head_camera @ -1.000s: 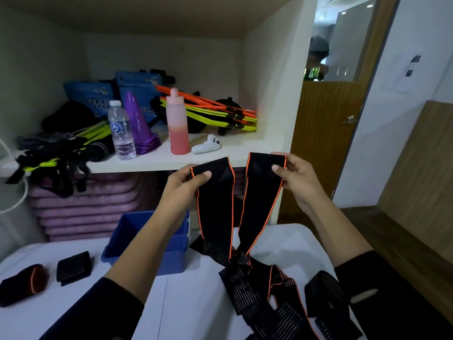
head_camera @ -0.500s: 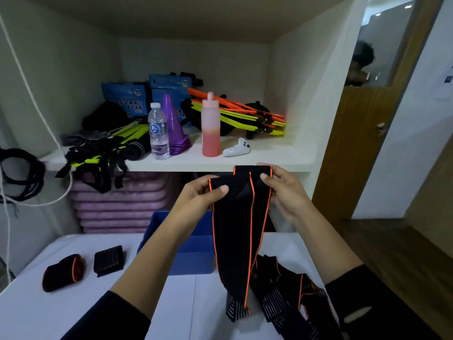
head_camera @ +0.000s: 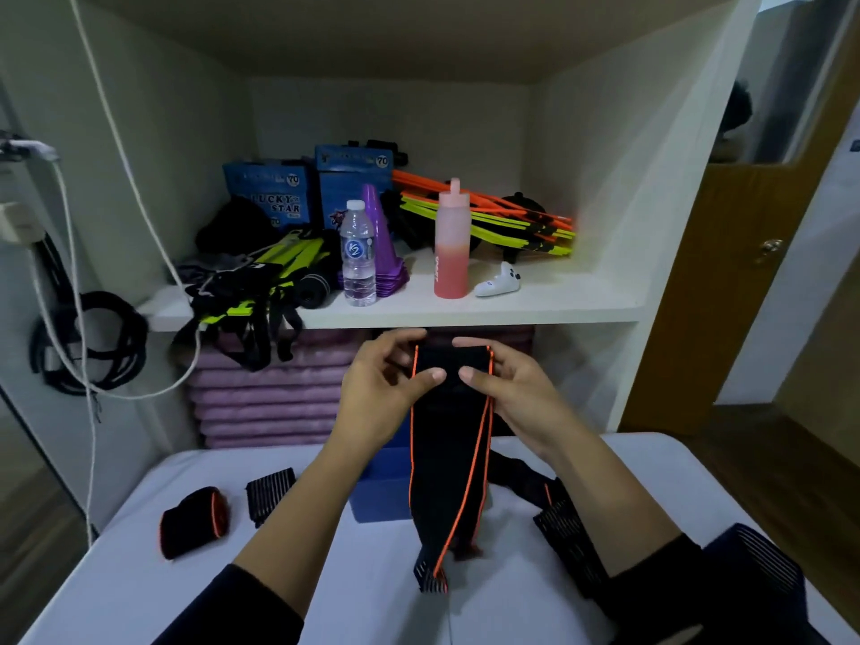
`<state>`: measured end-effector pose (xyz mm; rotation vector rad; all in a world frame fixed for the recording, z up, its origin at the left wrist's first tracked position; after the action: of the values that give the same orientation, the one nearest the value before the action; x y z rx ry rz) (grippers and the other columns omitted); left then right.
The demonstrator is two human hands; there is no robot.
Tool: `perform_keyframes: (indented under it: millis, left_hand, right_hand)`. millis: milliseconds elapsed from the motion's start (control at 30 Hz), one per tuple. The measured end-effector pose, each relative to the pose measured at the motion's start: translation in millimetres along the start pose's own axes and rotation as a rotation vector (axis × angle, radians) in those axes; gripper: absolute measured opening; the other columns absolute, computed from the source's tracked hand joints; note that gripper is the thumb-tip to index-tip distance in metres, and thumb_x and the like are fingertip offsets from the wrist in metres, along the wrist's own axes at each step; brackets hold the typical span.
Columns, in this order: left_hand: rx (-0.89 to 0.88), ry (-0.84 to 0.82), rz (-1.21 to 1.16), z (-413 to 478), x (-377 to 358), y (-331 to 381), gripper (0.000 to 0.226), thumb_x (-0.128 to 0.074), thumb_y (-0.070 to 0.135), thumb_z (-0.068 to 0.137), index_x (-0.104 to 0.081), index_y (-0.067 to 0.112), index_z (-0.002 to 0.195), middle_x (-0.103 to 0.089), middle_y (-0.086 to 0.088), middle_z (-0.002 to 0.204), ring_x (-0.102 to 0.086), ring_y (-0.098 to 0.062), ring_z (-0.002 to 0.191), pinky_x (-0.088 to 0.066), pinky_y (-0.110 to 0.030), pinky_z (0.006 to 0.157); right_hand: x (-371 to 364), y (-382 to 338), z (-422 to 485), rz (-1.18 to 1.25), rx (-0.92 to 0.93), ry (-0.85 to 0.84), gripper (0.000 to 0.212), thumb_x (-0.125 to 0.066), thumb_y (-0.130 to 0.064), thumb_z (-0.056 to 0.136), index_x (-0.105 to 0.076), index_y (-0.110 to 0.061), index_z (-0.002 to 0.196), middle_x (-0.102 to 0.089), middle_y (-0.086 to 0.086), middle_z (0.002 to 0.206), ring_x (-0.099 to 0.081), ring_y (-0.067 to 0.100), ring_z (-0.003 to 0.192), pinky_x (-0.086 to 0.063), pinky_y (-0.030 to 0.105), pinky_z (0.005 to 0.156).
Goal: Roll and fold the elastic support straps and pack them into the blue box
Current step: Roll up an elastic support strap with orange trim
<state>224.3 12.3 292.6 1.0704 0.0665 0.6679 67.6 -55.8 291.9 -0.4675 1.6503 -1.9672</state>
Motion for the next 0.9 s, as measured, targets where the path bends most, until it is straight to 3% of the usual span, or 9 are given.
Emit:
perform_keyframes:
  millis: [100, 267, 400, 500, 567, 633, 700, 767, 900]
  left_hand:
    - [0.124, -0.024, -0.035, -11.2, 24.0, -8.4, 0.039, -0.070, 0.028, 0.080, -0.057, 0.027, 0.118, -0.062, 0.007, 0.098, -0.059, -0.003, 0.082, -0.047, -0.011, 0.070]
    - [0.234, -0.134, -0.206, -25.8, 68.2, -27.1, 0.027, -0.056, 0.016, 0.091, -0.058, 0.015, 0.118, -0.067, 0.002, 0.084, -0.064, 0.003, 0.076, -0.048, -0.009, 0.065]
    - [0.293, -0.102, -0.111, -24.1, 103.4, -53.3, 0.030, -0.062, 0.018, 0.088, -0.059, 0.015, 0.117, -0.061, -0.027, 0.090, -0.066, -0.026, 0.090, -0.053, -0.038, 0.086]
    - [0.337, -0.007, -0.083, -22.9, 124.7, -73.0, 0.024, -0.066, 0.014, 0.084, -0.063, 0.011, 0.108, -0.055, -0.016, 0.079, -0.061, -0.023, 0.080, -0.052, -0.037, 0.082]
    - [0.350, 0.035, -0.059, -21.8, 136.8, -83.3, 0.019, -0.067, 0.012, 0.083, -0.064, 0.014, 0.101, -0.055, -0.015, 0.078, -0.058, -0.024, 0.076, -0.052, -0.039, 0.078]
    - [0.352, 0.090, -0.039, -19.8, 147.8, -89.2, 0.018, -0.067, 0.010, 0.083, -0.063, 0.016, 0.100, -0.054, -0.015, 0.076, -0.056, -0.022, 0.074, -0.052, -0.029, 0.069]
    - [0.339, 0.139, -0.053, -18.0, 157.1, -86.8, 0.022, -0.065, 0.007, 0.084, -0.061, 0.014, 0.105, -0.055, -0.010, 0.072, -0.058, -0.019, 0.071, -0.051, -0.019, 0.060]
    - [0.312, 0.173, -0.051, -17.2, 165.6, -81.5, 0.026, -0.064, 0.008, 0.085, -0.060, 0.014, 0.110, -0.058, -0.004, 0.069, -0.061, -0.019, 0.071, -0.053, -0.027, 0.064]
    - [0.268, 0.169, -0.025, -34.0, 175.5, -72.8, 0.026, -0.067, 0.012, 0.083, -0.060, 0.019, 0.108, -0.055, -0.012, 0.073, -0.061, -0.022, 0.075, -0.053, -0.037, 0.073]
  right_hand:
    - [-26.9, 8.0, 3.6, 0.046, 0.005, -0.023, 0.030, -0.059, -0.002, 0.088, -0.065, -0.020, 0.110, -0.069, 0.011, 0.109, -0.064, 0.024, 0.108, -0.047, 0.038, 0.100]
    - [-75.7, 28.3, 13.8, 0.082, -0.025, -0.059, 0.026, -0.060, -0.003, 0.087, -0.065, -0.021, 0.106, -0.069, 0.010, 0.106, -0.065, 0.019, 0.102, -0.049, 0.034, 0.096]
    - [-108.5, 47.3, 28.6, 0.055, -0.066, -0.041, 0.029, -0.065, -0.008, 0.085, -0.062, -0.021, 0.112, -0.065, 0.013, 0.116, -0.062, 0.023, 0.109, -0.046, 0.042, 0.102]
    - [-134.0, 58.4, 42.0, 0.026, -0.091, -0.028, 0.032, -0.064, -0.007, 0.086, -0.059, -0.017, 0.116, -0.066, 0.013, 0.115, -0.063, 0.024, 0.107, -0.050, 0.038, 0.098]
    - [-150.4, 63.7, 50.5, 0.025, -0.097, -0.036, 0.033, -0.063, -0.005, 0.086, -0.057, -0.012, 0.119, -0.066, 0.012, 0.113, -0.064, 0.021, 0.100, -0.055, 0.026, 0.085]
    - [-165.2, 67.5, 59.1, 0.029, -0.094, -0.043, 0.036, -0.063, -0.003, 0.086, -0.055, -0.008, 0.121, -0.065, 0.012, 0.113, -0.063, 0.018, 0.097, -0.054, 0.015, 0.072]
    - [-176.8, 66.9, 67.0, 0.038, -0.074, -0.050, 0.035, -0.062, -0.002, 0.086, -0.055, -0.008, 0.120, -0.065, 0.011, 0.113, -0.062, 0.018, 0.099, -0.053, 0.013, 0.071]
    - [-185.2, 60.7, 71.1, 0.042, -0.046, -0.074, 0.036, -0.061, -0.002, 0.087, -0.055, -0.010, 0.121, -0.065, 0.006, 0.109, -0.063, 0.015, 0.097, -0.052, 0.012, 0.070]
    - [-188.1, 54.0, 60.5, 0.046, -0.013, -0.172, 0.035, -0.061, -0.004, 0.088, -0.056, -0.016, 0.120, -0.064, 0.002, 0.112, -0.062, 0.009, 0.097, -0.052, 0.013, 0.072]
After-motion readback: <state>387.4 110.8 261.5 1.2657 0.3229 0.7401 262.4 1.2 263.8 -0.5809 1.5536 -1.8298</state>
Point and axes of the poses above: each hand's wrist, its own z-axis towards the middle knuckle, its own x-axis out of the back of the hand, y = z × x, the point moved 2 cm from there along z, towards the middle knuckle
